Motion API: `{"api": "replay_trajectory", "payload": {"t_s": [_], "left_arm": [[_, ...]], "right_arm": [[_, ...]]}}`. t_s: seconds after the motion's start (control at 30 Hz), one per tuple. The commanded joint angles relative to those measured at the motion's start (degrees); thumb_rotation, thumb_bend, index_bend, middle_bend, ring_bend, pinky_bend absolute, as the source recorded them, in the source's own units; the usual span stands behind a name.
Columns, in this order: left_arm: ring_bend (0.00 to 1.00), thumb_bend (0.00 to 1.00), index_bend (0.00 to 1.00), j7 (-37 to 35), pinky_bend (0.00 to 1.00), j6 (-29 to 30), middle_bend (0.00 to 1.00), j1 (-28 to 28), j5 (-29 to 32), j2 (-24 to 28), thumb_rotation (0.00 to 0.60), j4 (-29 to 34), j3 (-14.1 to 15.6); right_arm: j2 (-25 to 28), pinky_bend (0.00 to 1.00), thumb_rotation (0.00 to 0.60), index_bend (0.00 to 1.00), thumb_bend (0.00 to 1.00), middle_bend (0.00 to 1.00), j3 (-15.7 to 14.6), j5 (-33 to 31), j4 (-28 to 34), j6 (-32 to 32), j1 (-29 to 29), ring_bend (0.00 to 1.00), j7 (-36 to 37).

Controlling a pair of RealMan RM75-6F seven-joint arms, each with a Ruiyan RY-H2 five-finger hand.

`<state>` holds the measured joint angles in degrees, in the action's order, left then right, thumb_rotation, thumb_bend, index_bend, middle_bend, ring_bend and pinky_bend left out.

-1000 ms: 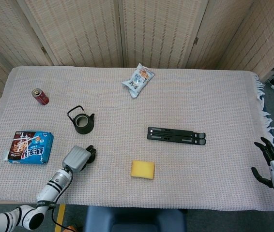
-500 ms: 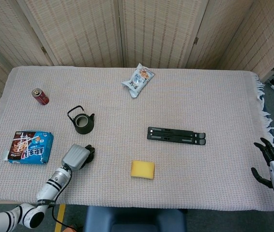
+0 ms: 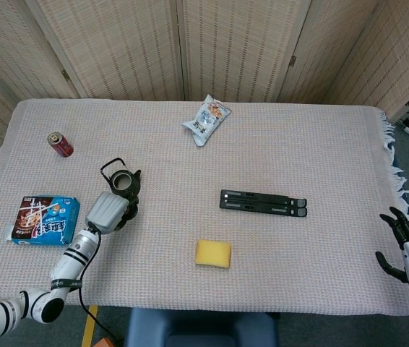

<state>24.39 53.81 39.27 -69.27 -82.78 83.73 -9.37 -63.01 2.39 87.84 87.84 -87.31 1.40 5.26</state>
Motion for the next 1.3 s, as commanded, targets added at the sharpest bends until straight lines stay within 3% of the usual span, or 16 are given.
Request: {"api": "replay_trajectory", "payload": {"t_s": [0.03, 0.4, 0.8, 1.3], "left_arm": [[0.80, 0.27, 0.40, 1.2, 0.73, -1.6, 0.37, 2.1, 3.1, 0.9, 0.600, -0.6, -2.2], [0.80, 0.27, 0.39, 3.6, 0.73, -4.8, 0.37, 6.5, 12.3, -0.5, 0.600, -5.7, -4.7], [0.80, 0.27, 0.37, 7.0, 0.73, -7.4, 0.37, 10.8, 20.5, -3.1, 0.600, -10.7, -4.6], [0.79, 0.27, 0.33, 10.0, 0.73, -7.5, 0.36, 13.6, 26.4, -4.5, 0.600, -13.4, -3.2]], "right_arm": [[0.0, 0.09, 0.600, 0.16, 0.34, 0.12, -0.1, 0.1, 0.0, 0.0, 0.0, 0.21, 0.0], [0.0, 0.09, 0.600, 0.15, 0.34, 0.12, -0.1, -0.2, 0.1, 0.0, -0.2, 0.21, 0.1], [0.0, 0.09, 0.600, 0.15, 0.34, 0.12, 0.0, -0.3, 0.2, 0.1, -0.3, 0.21, -0.1], [0.1, 0.09, 0.600, 0.15, 0.34, 0.12, 0.1, -0.6, -0.1, -0.1, -0.5, 0.21, 0.4]]}}
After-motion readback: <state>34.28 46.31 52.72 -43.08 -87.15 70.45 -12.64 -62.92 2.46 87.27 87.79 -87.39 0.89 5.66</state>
